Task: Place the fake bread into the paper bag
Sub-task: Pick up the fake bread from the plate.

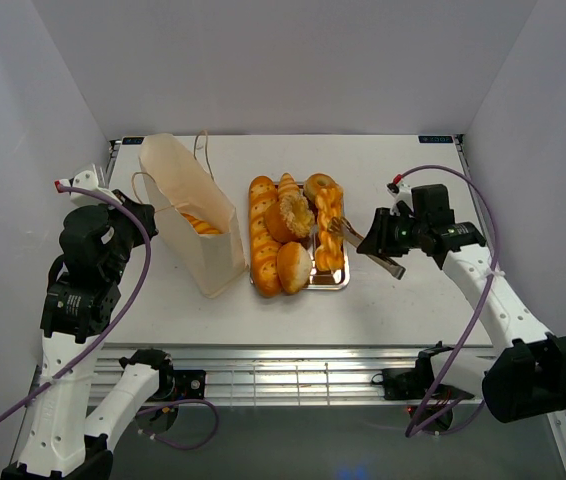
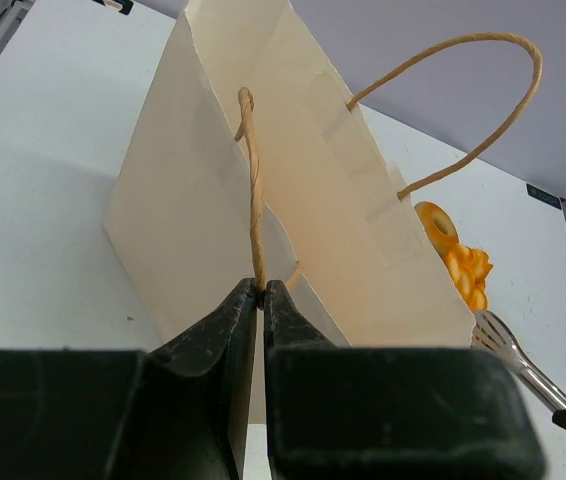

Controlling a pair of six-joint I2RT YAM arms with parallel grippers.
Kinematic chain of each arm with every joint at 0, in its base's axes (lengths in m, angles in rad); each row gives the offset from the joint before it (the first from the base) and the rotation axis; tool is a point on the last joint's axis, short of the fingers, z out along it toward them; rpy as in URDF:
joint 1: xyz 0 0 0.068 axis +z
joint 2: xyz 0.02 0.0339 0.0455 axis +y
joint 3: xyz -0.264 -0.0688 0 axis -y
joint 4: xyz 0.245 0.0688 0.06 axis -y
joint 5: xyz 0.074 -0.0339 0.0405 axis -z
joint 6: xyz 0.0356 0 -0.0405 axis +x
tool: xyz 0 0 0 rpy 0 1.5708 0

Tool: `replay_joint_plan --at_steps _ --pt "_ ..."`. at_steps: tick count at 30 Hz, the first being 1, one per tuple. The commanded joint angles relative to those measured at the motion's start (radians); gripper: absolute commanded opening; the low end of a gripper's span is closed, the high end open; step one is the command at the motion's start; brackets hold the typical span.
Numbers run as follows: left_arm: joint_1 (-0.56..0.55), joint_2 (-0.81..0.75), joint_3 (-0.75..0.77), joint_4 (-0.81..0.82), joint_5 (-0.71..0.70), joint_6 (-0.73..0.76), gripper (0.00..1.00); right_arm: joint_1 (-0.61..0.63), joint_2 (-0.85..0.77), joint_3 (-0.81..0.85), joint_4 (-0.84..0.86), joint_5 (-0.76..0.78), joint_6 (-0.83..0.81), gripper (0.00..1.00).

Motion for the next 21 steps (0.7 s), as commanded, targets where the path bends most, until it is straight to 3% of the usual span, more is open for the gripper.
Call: replay_joint_plan --at_steps 1,8,15,21 --pt "0.005 -0.003 0.015 0.003 0.014 0.001 0.18 -0.004 -0.060 0.038 -0.041 0.002 -0.008 0.19" --pt "0.006 -0.010 0.002 0.008 0.012 -0.002 0.18 -0.004 -0.106 0.192 -0.092 -0.088 -0.021 0.19" --pt "0.005 -0.017 0.002 0.006 0.014 -0.010 0.18 0.011 -0.037 0.542 -0.034 -0.330 0.072 0.20" --pt "0.006 -0.023 0.007 0.005 0.020 -0.016 0.18 0.168 0.089 0.766 0.051 -0.377 0.179 0.21"
